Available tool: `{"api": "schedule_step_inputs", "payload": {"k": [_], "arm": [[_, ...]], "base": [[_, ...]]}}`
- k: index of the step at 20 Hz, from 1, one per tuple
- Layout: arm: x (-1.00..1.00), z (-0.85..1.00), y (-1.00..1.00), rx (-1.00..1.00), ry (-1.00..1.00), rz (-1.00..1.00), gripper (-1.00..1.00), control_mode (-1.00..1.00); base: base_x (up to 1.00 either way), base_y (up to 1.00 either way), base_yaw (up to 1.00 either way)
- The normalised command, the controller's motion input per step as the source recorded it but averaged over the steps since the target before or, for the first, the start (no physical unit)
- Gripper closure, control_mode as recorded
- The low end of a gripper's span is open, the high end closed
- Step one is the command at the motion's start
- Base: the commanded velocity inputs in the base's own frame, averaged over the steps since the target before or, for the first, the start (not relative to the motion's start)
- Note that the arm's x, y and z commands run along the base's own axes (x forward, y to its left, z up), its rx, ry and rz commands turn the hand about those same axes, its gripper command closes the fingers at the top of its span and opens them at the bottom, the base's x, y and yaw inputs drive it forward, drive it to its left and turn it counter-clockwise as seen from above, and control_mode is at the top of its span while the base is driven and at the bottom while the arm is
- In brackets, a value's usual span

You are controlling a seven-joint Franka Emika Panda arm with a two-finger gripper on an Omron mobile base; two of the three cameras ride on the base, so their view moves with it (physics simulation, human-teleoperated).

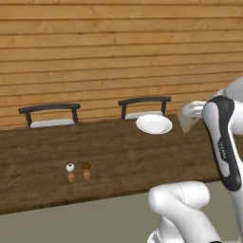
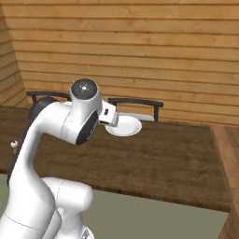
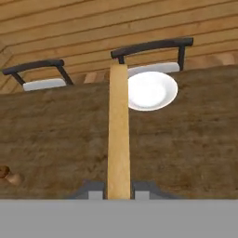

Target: Start the toaster. Once the lever pops up, take the bread to the plate on the dining counter.

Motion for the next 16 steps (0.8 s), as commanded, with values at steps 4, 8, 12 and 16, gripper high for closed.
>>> {"api": "schedule_step_inputs", "payload": {"k": [4,8,12,16], "arm": [[1.00,-0.13,-0.11,0.23,0.33,0.01,1.00,-1.00],[1.00,-0.06,-0.08,0.24,0.32,0.03,1.00,-1.00],[1.00,-0.41,0.00,0.17,0.18,0.05,1.00,-1.00],[1.00,-0.54,0.00,0.05,0.01,0.06,1.00,-1.00]], "base": [[0.00,0.00,0.00],[0.00,0.00,0.00],[0.00,0.00,0.00],[0.00,0.00,0.00]]}}
